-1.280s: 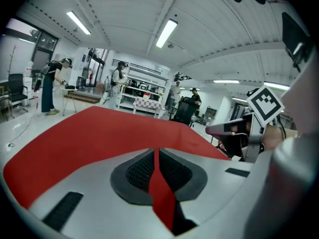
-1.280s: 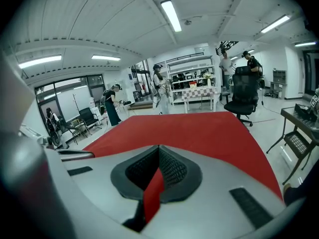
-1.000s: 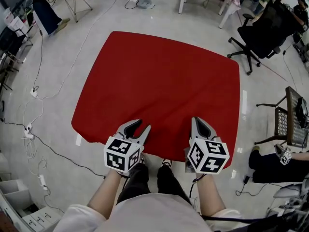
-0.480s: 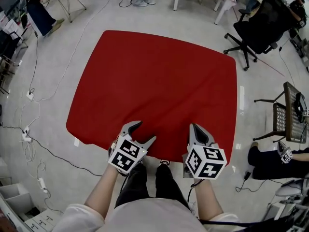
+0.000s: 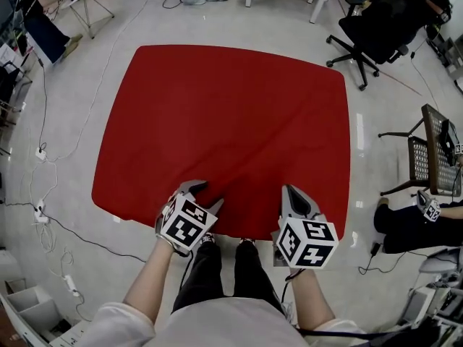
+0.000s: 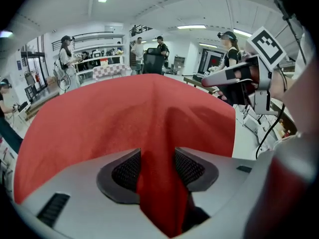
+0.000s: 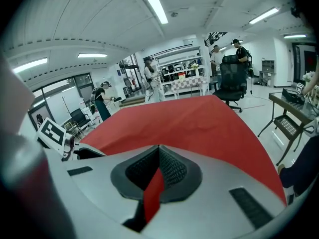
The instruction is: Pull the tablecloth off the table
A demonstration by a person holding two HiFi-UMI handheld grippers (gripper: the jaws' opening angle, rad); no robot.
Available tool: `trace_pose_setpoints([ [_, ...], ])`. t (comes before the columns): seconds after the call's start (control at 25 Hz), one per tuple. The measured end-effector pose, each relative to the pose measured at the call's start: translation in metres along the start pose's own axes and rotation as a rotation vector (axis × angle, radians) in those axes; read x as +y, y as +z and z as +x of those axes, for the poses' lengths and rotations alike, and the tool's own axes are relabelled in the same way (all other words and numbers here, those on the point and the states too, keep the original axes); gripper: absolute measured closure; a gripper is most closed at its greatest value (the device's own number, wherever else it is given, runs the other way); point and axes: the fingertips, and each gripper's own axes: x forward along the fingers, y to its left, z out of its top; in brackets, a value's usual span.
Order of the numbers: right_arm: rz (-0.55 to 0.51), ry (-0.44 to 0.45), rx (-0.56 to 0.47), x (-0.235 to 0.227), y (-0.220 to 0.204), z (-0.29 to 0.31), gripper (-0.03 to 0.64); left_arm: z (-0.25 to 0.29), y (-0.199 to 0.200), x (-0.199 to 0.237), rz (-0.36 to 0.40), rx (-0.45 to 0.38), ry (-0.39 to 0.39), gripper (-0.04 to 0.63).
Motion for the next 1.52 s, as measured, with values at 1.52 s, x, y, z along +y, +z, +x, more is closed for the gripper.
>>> trace_pose_setpoints([
  [1.52, -0.002, 0.007, -0.001, 0.004, 0.001, 0.005, 0.592, 0.001, 0.005, 0.006, -0.263, 0.006, -0.026, 0.58],
])
